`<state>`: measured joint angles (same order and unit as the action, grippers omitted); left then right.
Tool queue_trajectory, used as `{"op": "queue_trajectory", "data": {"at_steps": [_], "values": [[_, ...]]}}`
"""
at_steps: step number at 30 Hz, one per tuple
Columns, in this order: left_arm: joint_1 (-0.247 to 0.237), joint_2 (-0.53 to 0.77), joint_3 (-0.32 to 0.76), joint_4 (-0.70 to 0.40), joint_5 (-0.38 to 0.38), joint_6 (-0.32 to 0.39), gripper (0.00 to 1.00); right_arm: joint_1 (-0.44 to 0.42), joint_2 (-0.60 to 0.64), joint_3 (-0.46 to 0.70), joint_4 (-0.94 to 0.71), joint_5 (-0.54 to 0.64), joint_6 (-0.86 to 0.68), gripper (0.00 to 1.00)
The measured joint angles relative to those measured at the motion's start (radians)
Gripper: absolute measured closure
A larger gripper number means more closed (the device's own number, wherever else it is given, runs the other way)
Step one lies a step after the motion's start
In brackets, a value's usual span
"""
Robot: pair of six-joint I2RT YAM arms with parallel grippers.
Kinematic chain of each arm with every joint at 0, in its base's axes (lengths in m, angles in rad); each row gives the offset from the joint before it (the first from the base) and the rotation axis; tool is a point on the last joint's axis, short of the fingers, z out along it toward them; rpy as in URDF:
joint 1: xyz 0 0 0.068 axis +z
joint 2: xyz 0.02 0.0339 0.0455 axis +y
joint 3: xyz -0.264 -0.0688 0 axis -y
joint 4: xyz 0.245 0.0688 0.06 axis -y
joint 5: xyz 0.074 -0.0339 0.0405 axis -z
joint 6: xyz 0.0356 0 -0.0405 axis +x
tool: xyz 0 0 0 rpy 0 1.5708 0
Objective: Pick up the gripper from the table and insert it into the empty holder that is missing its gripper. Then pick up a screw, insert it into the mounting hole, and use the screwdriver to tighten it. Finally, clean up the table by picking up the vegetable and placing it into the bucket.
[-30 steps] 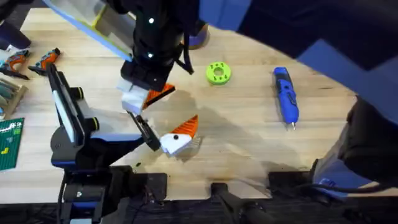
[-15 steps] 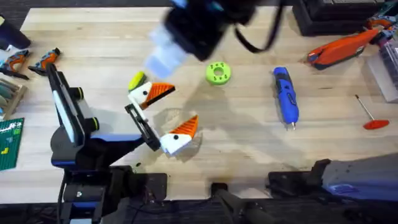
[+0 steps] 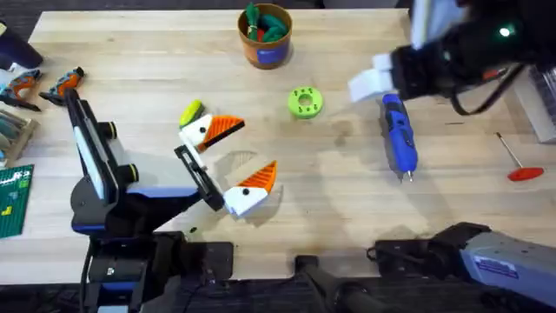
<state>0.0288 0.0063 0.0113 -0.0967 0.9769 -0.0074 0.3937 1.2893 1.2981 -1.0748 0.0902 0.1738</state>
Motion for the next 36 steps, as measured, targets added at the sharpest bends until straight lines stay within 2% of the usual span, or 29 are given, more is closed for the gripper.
{"op": "queue_trajectory", "data": {"at_steps": [7,15,20,28,29,33,34,35,36], "values": [[0.0,0.0,0.0,0.0,0.0,0.0,0.015,-0.171,-0.019,-0.081,-0.019,0.0,0.013,0.115],[0.0,0.0,0.0,0.0,0.0,0.0,0.015,-0.316,-0.019,-0.085,-0.019,0.0,0.013,0.115],[0.0,0.0,0.0,0.0,0.0,0.0,0.016,-0.347,-0.019,-0.085,-0.019,0.0,0.013,0.112],[0.0,0.0,0.0,0.0,0.0,0.0,0.024,-0.351,-0.019,-0.085,-0.019,0.0,0.013,0.112],[0.0,0.0,0.0,0.001,-0.001,-0.001,0.119,-0.351,-0.019,-0.085,-0.02,0.0,0.013,0.112],[0.0,0.0,0.0,0.003,-0.013,0.0,0.791,-0.351,-0.019,-0.085,-0.029,0.0,0.013,0.112],[0.0,0.0,0.0,0.003,-0.015,0.0,0.921,-0.351,-0.019,-0.085,-0.03,0.0,0.013,0.112],[0.0,0.0,0.0,0.003,-0.018,0.006,0.98,-0.351,-0.019,-0.085,-0.03,0.0,0.013,0.112],[0.0,0.0,0.0,0.003,-0.02,0.006,0.992,-0.351,-0.019,-0.085,-0.031,0.0,0.013,0.112]]}}
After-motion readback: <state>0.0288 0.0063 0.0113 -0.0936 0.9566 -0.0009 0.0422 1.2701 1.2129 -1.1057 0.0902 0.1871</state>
